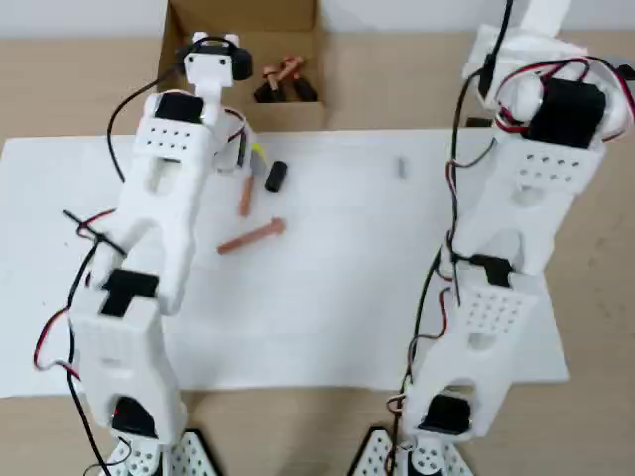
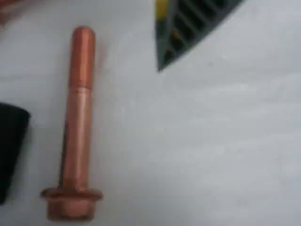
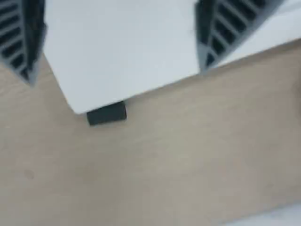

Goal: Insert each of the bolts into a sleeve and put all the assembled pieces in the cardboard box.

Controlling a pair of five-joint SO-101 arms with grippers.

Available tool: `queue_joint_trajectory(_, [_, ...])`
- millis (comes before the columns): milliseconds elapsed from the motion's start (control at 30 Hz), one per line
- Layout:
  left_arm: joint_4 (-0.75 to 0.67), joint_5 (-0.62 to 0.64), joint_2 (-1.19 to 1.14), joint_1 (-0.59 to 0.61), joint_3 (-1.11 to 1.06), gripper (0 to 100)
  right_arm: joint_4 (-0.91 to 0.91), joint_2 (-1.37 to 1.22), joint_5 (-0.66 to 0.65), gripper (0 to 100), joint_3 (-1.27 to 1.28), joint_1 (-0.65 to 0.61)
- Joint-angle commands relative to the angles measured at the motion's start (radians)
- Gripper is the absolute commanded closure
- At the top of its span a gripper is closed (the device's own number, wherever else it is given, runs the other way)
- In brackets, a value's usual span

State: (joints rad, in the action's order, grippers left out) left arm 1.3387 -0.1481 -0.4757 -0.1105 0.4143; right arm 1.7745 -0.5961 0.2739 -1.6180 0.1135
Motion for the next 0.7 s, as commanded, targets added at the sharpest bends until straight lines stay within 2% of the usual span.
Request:
queue_joint_trajectory(0, [0.035,0.009,-0.047,0.003,0.095,73,0.017,0.073,0.008,73.8,-0.041,0.019])
queue_joint_trajectory(367, [-0.037,0.041,-0.171,0.003,0.104,73,0.017,0.073,0.008,73.8,-0.035,0.016])
queue_joint_trajectory(667, [-0.101,0.064,-0.263,0.008,0.172,73,0.017,0.077,0.008,73.8,0.101,0.018])
